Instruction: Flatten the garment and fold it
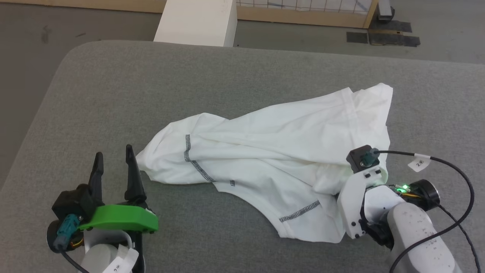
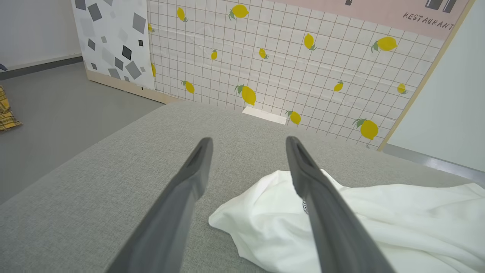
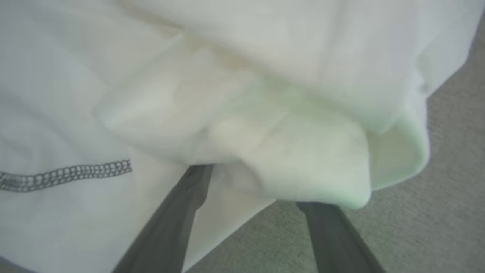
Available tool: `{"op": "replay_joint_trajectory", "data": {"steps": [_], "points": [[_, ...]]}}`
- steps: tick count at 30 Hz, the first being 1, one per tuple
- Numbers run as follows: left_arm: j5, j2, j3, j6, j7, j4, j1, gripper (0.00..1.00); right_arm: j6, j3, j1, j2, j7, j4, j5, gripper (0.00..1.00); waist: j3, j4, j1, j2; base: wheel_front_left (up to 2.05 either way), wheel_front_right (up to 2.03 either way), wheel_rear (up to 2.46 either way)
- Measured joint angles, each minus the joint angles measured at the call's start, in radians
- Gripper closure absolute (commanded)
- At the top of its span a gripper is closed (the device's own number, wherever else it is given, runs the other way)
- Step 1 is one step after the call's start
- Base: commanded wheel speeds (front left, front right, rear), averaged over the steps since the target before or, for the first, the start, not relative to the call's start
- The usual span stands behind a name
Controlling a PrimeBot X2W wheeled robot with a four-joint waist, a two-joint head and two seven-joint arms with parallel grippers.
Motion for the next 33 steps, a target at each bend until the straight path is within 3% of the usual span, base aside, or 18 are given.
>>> {"op": "replay_joint_trajectory", "data": {"steps": [1, 7, 16, 22, 23, 24, 28, 33], "points": [[0.0, -0.004, 0.002, -0.005, 0.0, 0.007, -0.002, 0.0, 0.0, 0.006, -0.006, -0.008, 0.01, 0.002, 0.012, 1.0, 0.004, 0.005, 0.0, 0.0, 0.0, 0.0, 0.0], [0.023, -0.029, 0.015, -0.037, 0.0, 0.036, -0.015, 0.0, 0.001, -0.039, -0.019, -0.065, 0.035, -0.022, 0.109, 1.0, 0.013, 0.023, 0.0, 0.0, 0.0, 0.0, 0.0], [0.044, -0.055, -0.007, -0.09, 0.0, 0.086, -0.086, 0.0, 0.001, -0.118, -0.19, -0.3, 0.11, -0.018, 0.119, 1.0, 0.055, 0.045, 0.0, 0.0, 0.0, 0.0, 0.0], [0.053, -0.071, -0.034, -0.116, 0.0, 0.121, -0.137, 0.0, 0.001, -0.169, -0.298, -0.315, 0.036, 0.057, 0.078, 1.0, 0.112, 0.072, 0.0001, 0.0, 0.0, 0.0, 0.0], [0.053, -0.074, -0.035, -0.118, 0.0, 0.126, -0.141, 0.0, 0.001, -0.172, -0.301, -0.312, 0.034, 0.078, 0.072, 0.6, 0.119, 0.076, 0.0001, 0.0, 0.0, 0.0, 0.0], [0.053, -0.078, -0.037, -0.121, 0.0, 0.131, -0.144, 0.0, 0.001, -0.183, -0.3, -0.306, 0.028, 0.098, 0.071, 0.0, 0.125, 0.081, 0.0001, 0.0, 0.0, 0.0, 0.0], [0.057, -0.081, -0.04, -0.134, 0.0, 0.163, -0.149, 0.0, 0.0, -0.225, -0.296, -0.281, -0.037, 0.132, 0.082, 0.0, 0.122, 0.089, 0.0002, 0.0, 0.0, 0.0, 0.0], [0.061, -0.083, -0.035, -0.143, -0.001, 0.194, -0.146, 0.0, 0.0, -0.315, -0.228, -0.245, -0.163, 0.075, 0.145, 0.0, 0.086, 0.085, 0.0001, 0.0, 0.0, 0.0, 0.0]]}}
